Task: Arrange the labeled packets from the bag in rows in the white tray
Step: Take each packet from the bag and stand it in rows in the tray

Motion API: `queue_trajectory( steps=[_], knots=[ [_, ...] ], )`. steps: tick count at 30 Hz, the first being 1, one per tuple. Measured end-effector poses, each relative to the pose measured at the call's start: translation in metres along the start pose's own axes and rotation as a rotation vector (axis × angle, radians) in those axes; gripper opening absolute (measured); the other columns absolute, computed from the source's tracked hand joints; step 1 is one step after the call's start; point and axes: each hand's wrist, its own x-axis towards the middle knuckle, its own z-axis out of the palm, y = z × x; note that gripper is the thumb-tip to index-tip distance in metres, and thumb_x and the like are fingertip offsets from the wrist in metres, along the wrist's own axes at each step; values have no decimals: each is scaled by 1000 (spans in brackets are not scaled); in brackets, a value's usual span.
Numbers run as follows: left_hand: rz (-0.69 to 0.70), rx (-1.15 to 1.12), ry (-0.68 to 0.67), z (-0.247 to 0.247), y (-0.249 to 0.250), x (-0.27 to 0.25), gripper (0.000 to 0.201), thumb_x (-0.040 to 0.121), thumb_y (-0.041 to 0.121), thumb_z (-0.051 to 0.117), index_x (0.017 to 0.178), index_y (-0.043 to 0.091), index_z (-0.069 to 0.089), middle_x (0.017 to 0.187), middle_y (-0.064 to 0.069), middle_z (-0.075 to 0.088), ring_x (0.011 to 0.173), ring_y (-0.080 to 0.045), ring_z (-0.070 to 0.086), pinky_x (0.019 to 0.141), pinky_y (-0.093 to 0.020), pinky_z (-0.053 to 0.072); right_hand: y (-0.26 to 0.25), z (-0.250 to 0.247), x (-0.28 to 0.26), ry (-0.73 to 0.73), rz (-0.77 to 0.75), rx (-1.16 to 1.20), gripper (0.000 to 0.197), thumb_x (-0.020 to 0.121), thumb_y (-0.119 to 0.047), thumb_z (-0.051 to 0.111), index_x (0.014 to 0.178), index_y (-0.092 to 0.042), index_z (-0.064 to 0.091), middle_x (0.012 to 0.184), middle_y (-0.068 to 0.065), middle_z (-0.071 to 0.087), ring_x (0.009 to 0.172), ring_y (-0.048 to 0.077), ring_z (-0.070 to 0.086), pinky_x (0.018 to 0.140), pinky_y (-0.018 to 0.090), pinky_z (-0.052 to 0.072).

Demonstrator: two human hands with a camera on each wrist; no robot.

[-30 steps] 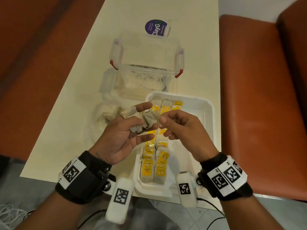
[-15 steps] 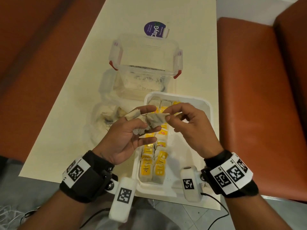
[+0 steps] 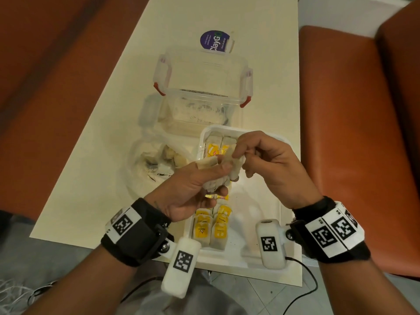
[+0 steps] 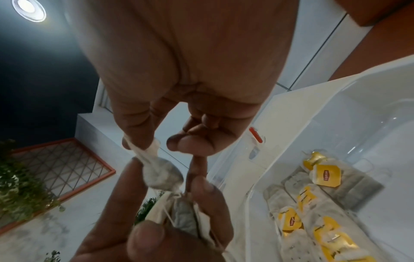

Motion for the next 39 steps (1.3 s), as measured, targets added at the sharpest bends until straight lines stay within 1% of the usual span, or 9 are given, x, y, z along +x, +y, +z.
queue_trajectory(
  steps=[5,9,12,15,18,21,26,32,39],
  knots=[
    [50,-4,13,1,-3,1,28,69,31,78,95,25,69,84,1,63,60,-9,56,43,-18,35,0,-2,-5,45,54,64,20,90,-6,57,92,-23,69,85,-14,67,66,15,51,60,27,46],
    [118,16,85,4,-3,2,26,76,29,74,99,22,64,78,5,62,58,-7,51,43,-18,33,2,-3,-9,53,185,167,28,93,-19,58,120,-20,66,97,-1,66,73,15,61,63,28,51],
    [141,20,115,5,-3,3,19,79,28,73,95,24,65,76,7,64,57,-7,50,42,-17,34,4,2,-11,84,237,125,26,88,-30,63,111,-18,69,90,-1,67,76,14,61,65,29,52],
    [126,56,116,4,-3,1,18,75,28,76,92,27,71,81,4,64,57,-6,52,41,-16,35,6,5,-10,159,201,44,1,93,-17,68,93,-18,68,83,-1,67,76,12,62,67,31,52],
    [109,141,101,0,-4,-1,20,81,22,76,101,25,75,79,3,61,58,-5,52,42,-17,35,6,1,-8,239,193,116,11,96,-15,63,88,-20,65,93,8,68,87,20,65,74,35,54],
    [88,180,119,-5,-5,-5,18,87,16,73,102,25,75,77,5,60,58,-5,53,44,-17,34,5,-2,-5,300,211,169,9,98,-14,59,91,-19,63,97,15,69,91,22,66,76,37,55],
    [78,179,155,-12,-5,-9,9,88,16,70,90,25,72,83,3,68,59,-6,58,46,-20,34,6,-4,-4,350,238,205,7,100,-17,57,97,-19,63,93,8,74,87,19,70,73,35,57],
    [77,173,167,-18,-5,-14,7,88,17,70,90,22,72,80,2,66,59,-6,56,45,-18,36,4,-7,-2,441,256,262,6,100,-19,57,100,-20,63,89,6,74,79,20,71,61,25,57],
    [82,158,213,-31,-6,-17,6,88,17,69,92,21,72,79,2,66,59,-5,54,45,-19,36,18,-21,1,489,306,179,4,99,-19,60,97,-18,63,94,5,74,81,18,70,63,26,57]
  ],
)
